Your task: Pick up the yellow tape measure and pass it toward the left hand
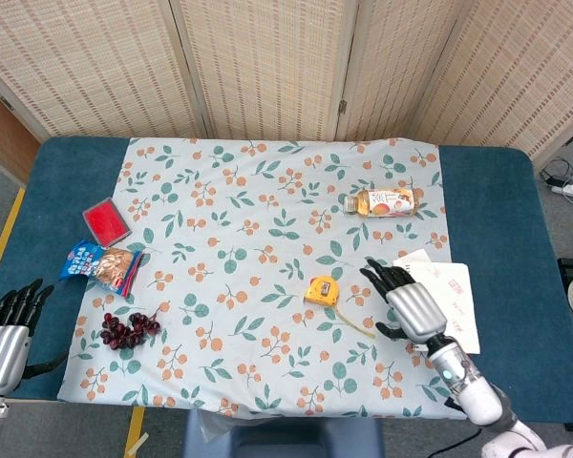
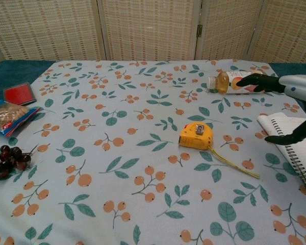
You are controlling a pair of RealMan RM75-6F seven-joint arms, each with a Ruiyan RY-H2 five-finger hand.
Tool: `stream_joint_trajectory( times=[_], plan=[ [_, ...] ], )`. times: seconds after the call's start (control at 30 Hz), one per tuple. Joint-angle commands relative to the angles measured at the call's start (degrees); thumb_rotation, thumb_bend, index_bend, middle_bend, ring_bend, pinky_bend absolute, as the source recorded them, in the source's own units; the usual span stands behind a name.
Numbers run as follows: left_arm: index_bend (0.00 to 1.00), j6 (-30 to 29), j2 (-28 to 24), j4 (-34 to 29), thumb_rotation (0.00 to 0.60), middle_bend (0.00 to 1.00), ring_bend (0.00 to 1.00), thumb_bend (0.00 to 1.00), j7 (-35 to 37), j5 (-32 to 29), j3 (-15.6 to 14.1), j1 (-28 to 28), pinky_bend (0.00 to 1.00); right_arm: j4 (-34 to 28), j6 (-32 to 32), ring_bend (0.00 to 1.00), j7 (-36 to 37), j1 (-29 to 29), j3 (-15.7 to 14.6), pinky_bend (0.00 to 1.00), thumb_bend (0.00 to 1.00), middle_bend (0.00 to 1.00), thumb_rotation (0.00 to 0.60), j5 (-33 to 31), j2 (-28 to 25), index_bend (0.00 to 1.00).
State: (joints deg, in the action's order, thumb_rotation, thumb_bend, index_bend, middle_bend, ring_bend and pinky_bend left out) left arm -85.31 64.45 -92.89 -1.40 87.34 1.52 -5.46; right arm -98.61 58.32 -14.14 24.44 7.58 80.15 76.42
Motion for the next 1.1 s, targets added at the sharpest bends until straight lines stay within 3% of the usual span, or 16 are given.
stream_joint_trajectory(
  times=[0.03, 0.3, 0.57, 0.9, 1.1],
  plan=[
    [0.0, -0.1, -0.2, -0.3, 0.6, 0.0, 0.0, 0.18, 0.3, 0.1, -0.1, 0.1, 0.0, 1.8, -4.0, 0.06, -4.0, 3.9, 2.3, 0.04, 0.23, 0.0, 0.6, -5.0, 4.8, 0.0],
    [0.0, 0.0, -0.4, -0.5, 0.6, 0.0, 0.0, 0.18, 0.4, 0.2, -0.3, 0.2, 0.0, 10.6, -6.3, 0.06, -8.4, 10.0, 4.9, 0.02, 0.23, 0.0, 0.6, -11.8, 14.6, 0.0],
    [0.0, 0.5, -0.4, -0.5, 0.6, 0.0, 0.0, 0.18, 0.0, -0.2, -0.2, 0.1, 0.0, 18.7, -7.8, 0.06, -10.0, 14.1, 5.2, 0.02, 0.23, 0.0, 0.6, -15.3, 20.9, 0.0],
    [0.0, 1.0, -0.1, 0.0, 0.6, 0.0, 0.0, 0.18, 0.3, -0.9, -0.1, 0.0, 0.0, 25.4, -7.8, 0.05, -10.5, 16.3, 5.3, 0.02, 0.23, 0.0, 0.6, -17.3, 23.7, 0.0],
    [0.0, 1.0, -0.1, -0.1, 0.6, 0.0, 0.0, 0.18, 0.3, -0.9, 0.0, -0.1, 0.0, 25.5, -8.9, 0.09, -9.7, 16.9, 5.1, 0.02, 0.22, 0.05, 0.6, -18.5, 22.9, 0.0]
  ],
)
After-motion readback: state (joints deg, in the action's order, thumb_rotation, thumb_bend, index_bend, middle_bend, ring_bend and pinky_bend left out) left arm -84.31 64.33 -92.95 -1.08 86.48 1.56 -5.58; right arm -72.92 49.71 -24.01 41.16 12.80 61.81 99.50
